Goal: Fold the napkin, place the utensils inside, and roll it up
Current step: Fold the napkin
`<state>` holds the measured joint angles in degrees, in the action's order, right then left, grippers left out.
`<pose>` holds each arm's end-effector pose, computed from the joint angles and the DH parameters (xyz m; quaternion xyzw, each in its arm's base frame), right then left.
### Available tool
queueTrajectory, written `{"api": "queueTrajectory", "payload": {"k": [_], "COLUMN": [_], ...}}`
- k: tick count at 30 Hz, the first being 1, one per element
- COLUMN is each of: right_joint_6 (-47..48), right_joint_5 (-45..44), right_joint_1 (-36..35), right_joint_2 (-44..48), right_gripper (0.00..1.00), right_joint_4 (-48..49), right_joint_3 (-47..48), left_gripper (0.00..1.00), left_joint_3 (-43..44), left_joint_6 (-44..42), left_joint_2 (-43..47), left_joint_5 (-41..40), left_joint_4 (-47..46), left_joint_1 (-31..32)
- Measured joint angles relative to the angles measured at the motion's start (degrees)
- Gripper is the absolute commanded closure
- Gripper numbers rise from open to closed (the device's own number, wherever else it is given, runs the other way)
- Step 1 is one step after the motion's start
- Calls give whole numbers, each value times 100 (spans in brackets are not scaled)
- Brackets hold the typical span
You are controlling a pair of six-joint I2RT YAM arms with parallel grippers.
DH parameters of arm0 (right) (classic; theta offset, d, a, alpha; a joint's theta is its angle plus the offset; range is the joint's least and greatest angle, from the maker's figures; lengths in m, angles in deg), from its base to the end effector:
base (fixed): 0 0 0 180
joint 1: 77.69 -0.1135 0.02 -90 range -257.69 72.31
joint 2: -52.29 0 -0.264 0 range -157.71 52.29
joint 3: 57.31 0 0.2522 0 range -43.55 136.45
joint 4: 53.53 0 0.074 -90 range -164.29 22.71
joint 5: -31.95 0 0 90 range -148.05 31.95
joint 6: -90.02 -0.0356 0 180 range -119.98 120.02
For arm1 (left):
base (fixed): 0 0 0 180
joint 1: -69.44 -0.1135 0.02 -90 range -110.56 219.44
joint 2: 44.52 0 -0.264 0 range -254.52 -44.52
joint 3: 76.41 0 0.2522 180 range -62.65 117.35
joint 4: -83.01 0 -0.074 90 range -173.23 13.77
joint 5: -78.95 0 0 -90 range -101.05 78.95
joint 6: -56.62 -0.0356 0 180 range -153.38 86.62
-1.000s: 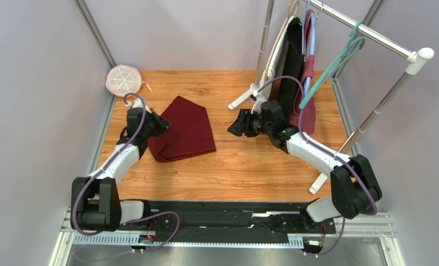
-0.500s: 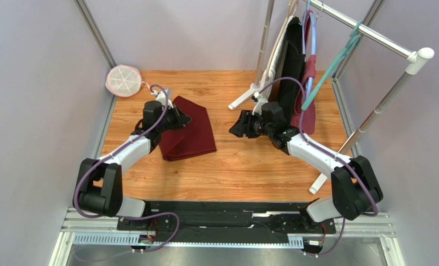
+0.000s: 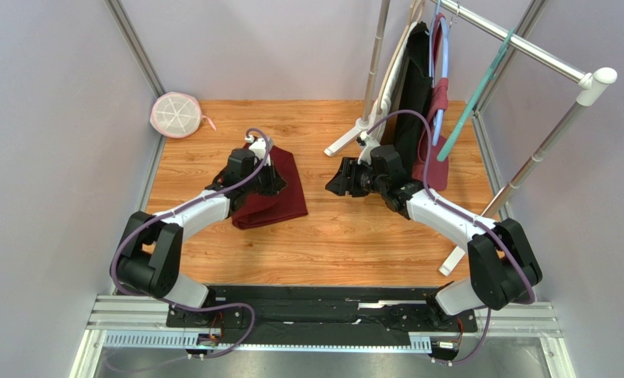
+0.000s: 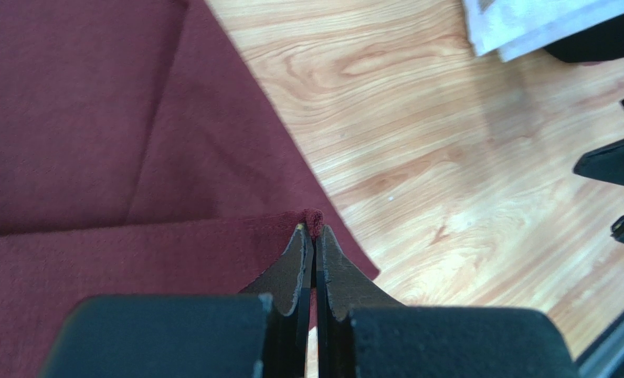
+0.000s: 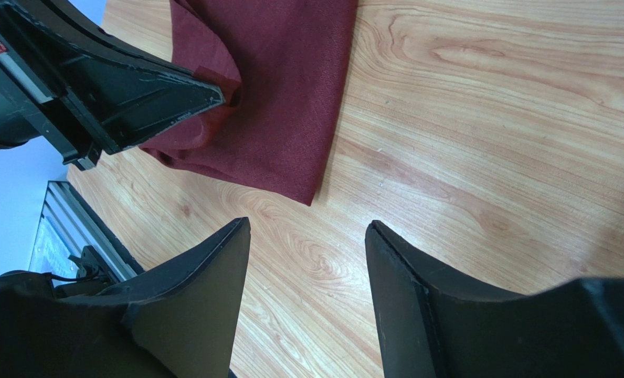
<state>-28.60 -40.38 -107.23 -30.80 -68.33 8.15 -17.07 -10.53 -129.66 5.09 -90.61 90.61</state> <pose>0.2728 0.1670 0.2413 -0.0809 0.8654 0.3489 0.3504 0.2914 -0.1234 0.2092 0.0552 0.8676 -0.2933 0.3977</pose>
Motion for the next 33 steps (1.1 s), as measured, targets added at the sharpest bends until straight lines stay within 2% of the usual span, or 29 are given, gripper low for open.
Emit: {"api": "queueTrajectory", "payload": {"k": [9,16,26,28,30,31,33], "right_joint_6": [-17,-48,-48,-48,-48,-48,-48], "right_joint_5": [46,48,48,50,66,81,94], "right_joint_1": [0,0,0,0,0,0,0], "right_joint_2": [-125,-127,-131,-155,-199,-221,-254], "right_gripper": [41,41,41,40,40,40,40], "right_joint_4": [7,46,48,59,70,72,72], "right_joint_3": [0,-2,-2,-2,-2,-2,-9], "left_gripper": [100,100,100,80,49,43,17], "left_joint_3": [-363,-352,-352,-352,-339,-317,-262], "left_joint_6": [-181,-437,-566,-564,-562,-498,-468], "left_joint_2": [289,0,-291,-367,-435,-461,-472], "left_joint_5": [-229,-356,-723,-758,-780,-787,-787], "left_joint_4": [-55,37,120,120,125,133,149], "left_joint_1": [116,507,739,807,841,846,852]}}
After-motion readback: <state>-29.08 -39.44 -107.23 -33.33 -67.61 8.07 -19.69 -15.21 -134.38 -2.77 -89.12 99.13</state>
